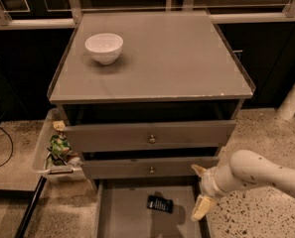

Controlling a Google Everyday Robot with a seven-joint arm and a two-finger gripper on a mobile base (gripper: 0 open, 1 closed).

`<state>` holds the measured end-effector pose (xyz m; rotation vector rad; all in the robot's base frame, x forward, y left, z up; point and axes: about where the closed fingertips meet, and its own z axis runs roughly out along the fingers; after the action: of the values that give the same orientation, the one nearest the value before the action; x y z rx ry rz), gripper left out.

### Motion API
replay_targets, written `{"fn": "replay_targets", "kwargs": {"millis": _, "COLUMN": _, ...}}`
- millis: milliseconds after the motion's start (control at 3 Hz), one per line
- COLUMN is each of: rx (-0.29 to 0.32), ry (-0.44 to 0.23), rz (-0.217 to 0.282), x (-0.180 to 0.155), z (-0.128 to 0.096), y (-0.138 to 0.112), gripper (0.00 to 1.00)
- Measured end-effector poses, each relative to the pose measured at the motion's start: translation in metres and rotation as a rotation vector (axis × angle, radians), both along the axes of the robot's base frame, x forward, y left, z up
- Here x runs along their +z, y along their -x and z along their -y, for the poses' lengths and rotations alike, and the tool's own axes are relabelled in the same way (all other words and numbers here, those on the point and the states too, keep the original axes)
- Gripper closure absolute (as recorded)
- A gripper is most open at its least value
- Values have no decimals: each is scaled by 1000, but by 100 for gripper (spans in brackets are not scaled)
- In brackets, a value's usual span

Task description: Pick rxbar blueberry from bottom drawer and place on counter

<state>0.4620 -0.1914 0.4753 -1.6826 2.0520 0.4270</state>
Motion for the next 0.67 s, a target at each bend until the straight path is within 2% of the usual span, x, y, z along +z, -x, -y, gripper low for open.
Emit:
{"fn": "replay_targets", "kwargs": {"millis": 333, "rx": -7, "ry": 67, "rz": 82, "x": -32, "z": 8, "y": -25, "gripper": 0}}
{"fn": "replay_targets", "kwargs": {"millis": 667, "rx": -4, "ry": 88, "rz": 145, "x": -69, "z": 18, "y": -40, "gripper": 0}}
